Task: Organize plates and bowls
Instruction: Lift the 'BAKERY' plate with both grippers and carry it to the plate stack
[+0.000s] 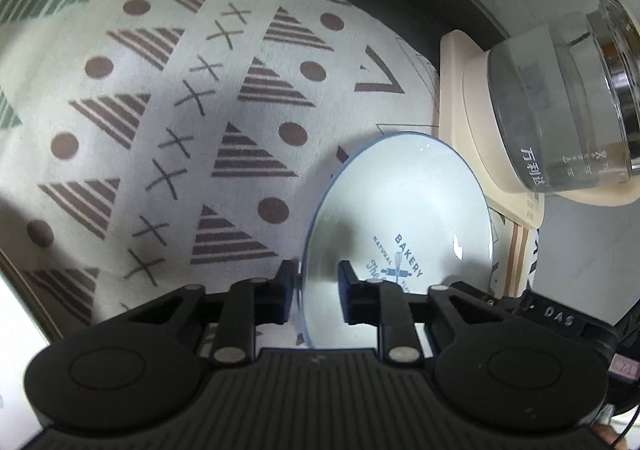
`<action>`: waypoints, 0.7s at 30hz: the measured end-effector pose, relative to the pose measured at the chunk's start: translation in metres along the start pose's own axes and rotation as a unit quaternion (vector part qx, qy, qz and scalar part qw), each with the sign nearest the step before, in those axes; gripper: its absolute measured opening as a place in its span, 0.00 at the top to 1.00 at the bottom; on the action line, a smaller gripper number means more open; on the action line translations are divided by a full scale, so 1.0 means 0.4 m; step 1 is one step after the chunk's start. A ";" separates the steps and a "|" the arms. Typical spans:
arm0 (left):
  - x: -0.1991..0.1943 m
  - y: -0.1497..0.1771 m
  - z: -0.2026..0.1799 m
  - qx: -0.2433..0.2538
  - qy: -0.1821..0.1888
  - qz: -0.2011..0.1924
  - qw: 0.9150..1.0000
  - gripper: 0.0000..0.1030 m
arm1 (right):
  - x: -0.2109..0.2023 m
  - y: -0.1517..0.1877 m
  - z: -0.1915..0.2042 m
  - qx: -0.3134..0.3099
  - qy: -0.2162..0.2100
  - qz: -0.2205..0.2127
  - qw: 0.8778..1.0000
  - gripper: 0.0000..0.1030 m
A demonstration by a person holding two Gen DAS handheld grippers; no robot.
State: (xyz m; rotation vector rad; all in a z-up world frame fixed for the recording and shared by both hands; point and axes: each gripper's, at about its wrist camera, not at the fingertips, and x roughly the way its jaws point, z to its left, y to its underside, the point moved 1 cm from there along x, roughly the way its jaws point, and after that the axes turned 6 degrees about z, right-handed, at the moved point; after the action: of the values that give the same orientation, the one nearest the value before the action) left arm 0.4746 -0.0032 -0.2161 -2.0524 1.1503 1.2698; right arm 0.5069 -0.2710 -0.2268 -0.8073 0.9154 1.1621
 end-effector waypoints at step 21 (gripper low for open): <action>-0.103 0.004 0.001 0.025 0.013 -0.067 0.997 0.86 | -0.063 0.026 0.066 -0.069 -0.052 -0.047 0.995 0.88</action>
State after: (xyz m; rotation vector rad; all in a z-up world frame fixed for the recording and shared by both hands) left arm 0.4639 0.0129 -0.1798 -2.0773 1.0260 1.1415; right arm 0.4976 -0.2552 -0.1935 -0.8832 0.7101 1.1825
